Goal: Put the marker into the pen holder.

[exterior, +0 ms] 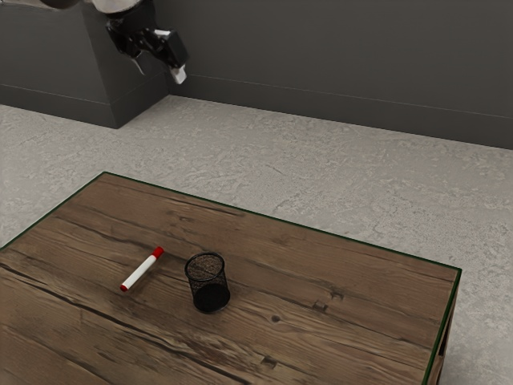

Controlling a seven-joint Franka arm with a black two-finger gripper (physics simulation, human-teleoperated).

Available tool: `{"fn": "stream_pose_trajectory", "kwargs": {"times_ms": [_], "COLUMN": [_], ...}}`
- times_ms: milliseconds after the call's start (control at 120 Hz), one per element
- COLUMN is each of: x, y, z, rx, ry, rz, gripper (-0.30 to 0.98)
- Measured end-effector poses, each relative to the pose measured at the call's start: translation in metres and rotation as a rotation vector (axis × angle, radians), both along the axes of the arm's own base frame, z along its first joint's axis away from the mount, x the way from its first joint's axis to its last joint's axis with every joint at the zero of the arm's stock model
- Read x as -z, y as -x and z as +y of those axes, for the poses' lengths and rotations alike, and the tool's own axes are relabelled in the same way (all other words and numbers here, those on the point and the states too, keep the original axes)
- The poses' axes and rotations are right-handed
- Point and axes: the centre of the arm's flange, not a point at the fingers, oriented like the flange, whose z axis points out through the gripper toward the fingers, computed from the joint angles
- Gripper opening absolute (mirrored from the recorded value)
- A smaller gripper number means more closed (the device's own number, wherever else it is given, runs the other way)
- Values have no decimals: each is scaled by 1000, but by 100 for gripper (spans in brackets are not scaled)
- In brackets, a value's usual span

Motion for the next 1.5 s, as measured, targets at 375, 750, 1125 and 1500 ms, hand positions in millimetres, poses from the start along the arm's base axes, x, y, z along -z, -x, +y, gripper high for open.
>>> {"fn": "stream_pose_trajectory", "kwargs": {"times_ms": [375,750,1125,1500], "x": [269,392,442,466], "y": [48,27,11,-15], "z": [29,91,128,160], "rx": [-182,-301,-315,-253], "ry": [-76,1,77,99], "rz": [510,441,401,380], "gripper": [68,68,69,69]}}
